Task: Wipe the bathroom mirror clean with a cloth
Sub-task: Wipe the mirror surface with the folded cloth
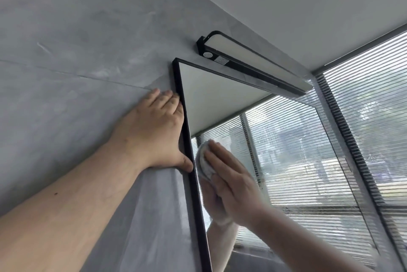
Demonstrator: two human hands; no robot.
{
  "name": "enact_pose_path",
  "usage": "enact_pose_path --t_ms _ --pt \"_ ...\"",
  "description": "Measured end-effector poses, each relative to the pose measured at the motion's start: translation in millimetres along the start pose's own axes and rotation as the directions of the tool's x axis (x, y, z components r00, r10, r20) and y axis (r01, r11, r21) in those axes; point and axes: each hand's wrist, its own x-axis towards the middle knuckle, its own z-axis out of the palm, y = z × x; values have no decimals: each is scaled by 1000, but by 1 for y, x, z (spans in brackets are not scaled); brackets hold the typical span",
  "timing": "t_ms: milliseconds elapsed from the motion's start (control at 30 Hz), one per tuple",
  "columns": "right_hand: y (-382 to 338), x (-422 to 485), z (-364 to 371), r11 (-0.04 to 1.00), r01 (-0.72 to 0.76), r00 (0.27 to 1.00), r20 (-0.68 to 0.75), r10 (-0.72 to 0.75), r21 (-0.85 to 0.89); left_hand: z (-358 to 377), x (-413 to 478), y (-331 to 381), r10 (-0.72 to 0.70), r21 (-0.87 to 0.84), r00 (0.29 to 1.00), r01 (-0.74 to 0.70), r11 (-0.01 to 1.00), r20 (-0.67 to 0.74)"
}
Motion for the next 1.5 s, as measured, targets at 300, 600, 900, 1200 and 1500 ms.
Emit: enact_pose_path --t_ms 300,600,900,1200,1500 --pt "99 -27 -46 748 -663 736 -187 651 -3 12 -25 22 14 -17 999 -13 1000 30" --pt "159 -71 -83 506 -862 485 -263 834 17 11 -26 24 11 35 999 -13 999 42" --pt "34 -61 -40 823 -566 819 -79 568 49 11 -24 25 1 23 999 -2 1000 53" --pt "-26 -88 -18 999 4 978 210 4 -33 9 -25 26 -1 43 999 0 999 37" --pt "-27 -33 -8 991 -96 986 129 108 -91 11 -25 25 7 33 1000 -7 999 17"
